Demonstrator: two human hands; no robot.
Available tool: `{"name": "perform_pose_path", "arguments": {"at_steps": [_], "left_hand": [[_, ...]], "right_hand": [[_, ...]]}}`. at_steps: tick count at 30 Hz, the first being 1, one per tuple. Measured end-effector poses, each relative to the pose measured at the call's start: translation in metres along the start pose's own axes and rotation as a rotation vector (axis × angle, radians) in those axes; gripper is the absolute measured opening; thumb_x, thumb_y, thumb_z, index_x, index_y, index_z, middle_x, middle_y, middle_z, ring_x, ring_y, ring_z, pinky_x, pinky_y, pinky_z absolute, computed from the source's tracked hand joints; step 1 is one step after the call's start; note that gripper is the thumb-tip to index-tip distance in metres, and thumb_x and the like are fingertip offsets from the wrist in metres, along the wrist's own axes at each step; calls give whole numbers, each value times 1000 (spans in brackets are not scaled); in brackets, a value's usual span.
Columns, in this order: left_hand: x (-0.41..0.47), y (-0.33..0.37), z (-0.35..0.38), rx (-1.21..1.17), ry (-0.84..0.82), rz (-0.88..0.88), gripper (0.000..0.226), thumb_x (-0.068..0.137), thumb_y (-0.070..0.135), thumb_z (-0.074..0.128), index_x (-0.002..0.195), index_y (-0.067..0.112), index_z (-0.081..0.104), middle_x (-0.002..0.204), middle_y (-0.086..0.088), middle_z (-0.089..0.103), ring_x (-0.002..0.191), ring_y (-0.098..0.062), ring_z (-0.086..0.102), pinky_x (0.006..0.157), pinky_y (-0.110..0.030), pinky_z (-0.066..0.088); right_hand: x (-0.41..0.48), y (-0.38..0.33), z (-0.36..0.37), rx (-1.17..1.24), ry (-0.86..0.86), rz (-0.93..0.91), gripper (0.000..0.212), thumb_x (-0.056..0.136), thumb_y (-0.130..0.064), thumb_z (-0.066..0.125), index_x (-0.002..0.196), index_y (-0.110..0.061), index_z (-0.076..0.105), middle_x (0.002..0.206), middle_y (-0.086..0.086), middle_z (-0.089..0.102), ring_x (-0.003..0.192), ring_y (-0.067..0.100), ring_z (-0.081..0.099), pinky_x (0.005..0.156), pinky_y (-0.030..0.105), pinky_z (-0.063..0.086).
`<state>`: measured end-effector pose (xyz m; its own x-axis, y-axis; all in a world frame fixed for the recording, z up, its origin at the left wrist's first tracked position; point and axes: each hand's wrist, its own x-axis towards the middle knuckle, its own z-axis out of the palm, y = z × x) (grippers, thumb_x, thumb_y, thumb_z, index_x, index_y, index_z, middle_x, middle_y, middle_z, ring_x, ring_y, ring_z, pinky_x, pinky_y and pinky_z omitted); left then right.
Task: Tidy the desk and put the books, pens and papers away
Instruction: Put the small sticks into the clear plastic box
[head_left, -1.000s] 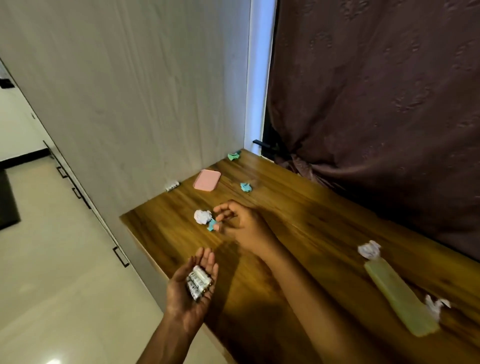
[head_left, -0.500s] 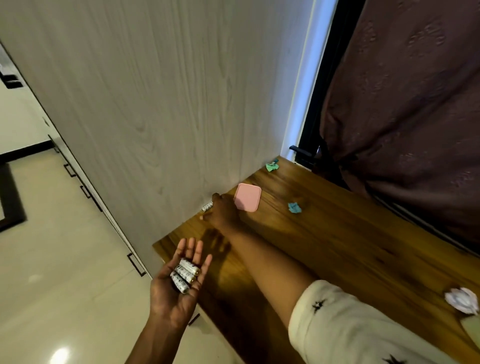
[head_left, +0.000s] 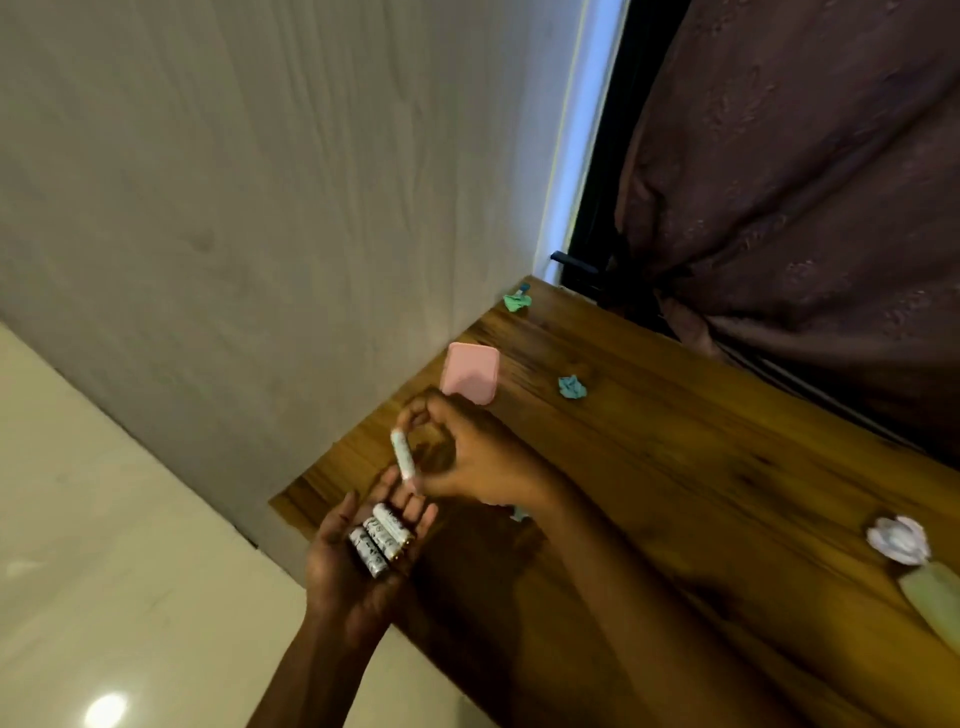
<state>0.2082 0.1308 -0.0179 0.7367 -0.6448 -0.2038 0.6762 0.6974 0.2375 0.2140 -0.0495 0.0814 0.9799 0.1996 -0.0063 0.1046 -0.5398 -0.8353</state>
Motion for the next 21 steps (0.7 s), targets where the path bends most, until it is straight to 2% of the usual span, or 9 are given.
{"name": "perform_pose_path", "arguments": {"at_steps": [2, 4, 6, 8, 11, 14, 17, 18, 21], "left_hand": [[4, -21, 13, 37, -23, -123, 68, 97, 41, -4, 148, 7, 25, 155, -6, 26, 145, -15, 18, 118, -31, -2], [6, -44, 33, 44, 43, -225, 53, 97, 36, 36, 132, 0, 52, 138, -16, 51, 130, -22, 47, 113, -38, 31], [5, -70, 45, -8, 74, -304, 44, 74, 27, 71, 109, 1, 69, 114, -18, 67, 104, -27, 66, 89, -42, 54], [1, -99, 62, 38, 43, -360, 46, 62, 19, 86, 103, 2, 72, 108, -18, 69, 98, -27, 69, 84, -40, 56], [-5, -144, 73, 117, 108, -432, 66, 26, 9, 97, 88, 3, 76, 95, -15, 73, 82, -24, 72, 69, -37, 59], [-23, -193, 87, 167, 77, -533, 63, 24, 5, 97, 83, 3, 76, 88, -15, 73, 74, -23, 73, 56, -34, 59], [-48, -250, 103, 143, -81, -675, 26, 68, 5, 79, 94, 4, 75, 99, -14, 73, 87, -21, 72, 66, -34, 60], [-59, -274, 108, 164, -58, -673, 24, 69, 7, 76, 93, 5, 76, 99, -12, 73, 86, -20, 72, 64, -33, 60], [-100, -347, 125, 214, -2, -645, 63, 27, 2, 95, 87, 5, 77, 99, -12, 73, 85, -21, 72, 63, -35, 60]], "right_hand": [[-41, -4, -12, -121, -123, 12, 58, 73, -17, 75, 121, -34, 46, 127, -1, 51, 113, 12, 54, 92, 27, 49], [-73, 3, -17, -265, -158, 76, 63, 78, -18, 71, 132, -30, 41, 136, 3, 44, 124, 16, 44, 101, 28, 38], [-103, 12, -20, -372, -108, 92, 66, 79, -19, 69, 137, -26, 39, 142, 4, 39, 132, 18, 34, 113, 33, 24], [-132, 21, -23, -407, -41, 93, 66, 78, -20, 69, 137, -27, 39, 140, 1, 43, 133, 14, 33, 119, 39, 8], [-189, 26, -32, -425, 58, 151, 67, 80, -21, 67, 139, -32, 37, 143, -2, 42, 137, 11, 28, 117, 37, -7], [-257, 21, -40, -407, 148, 217, 71, 82, -21, 67, 143, -32, 32, 149, 0, 36, 141, 12, 23, 117, 36, -3], [-334, 12, -45, -314, 331, 268, 67, 83, -16, 67, 141, -31, 37, 143, -4, 43, 131, 8, 34, 112, 22, 20], [-365, 9, -44, -271, 418, 293, 65, 82, -14, 67, 139, -32, 40, 139, -6, 47, 127, 8, 39, 109, 22, 29], [-461, 7, -35, -132, 723, 350, 52, 81, -18, 69, 128, -32, 52, 127, -11, 58, 120, 4, 50, 102, 29, 42]]}}
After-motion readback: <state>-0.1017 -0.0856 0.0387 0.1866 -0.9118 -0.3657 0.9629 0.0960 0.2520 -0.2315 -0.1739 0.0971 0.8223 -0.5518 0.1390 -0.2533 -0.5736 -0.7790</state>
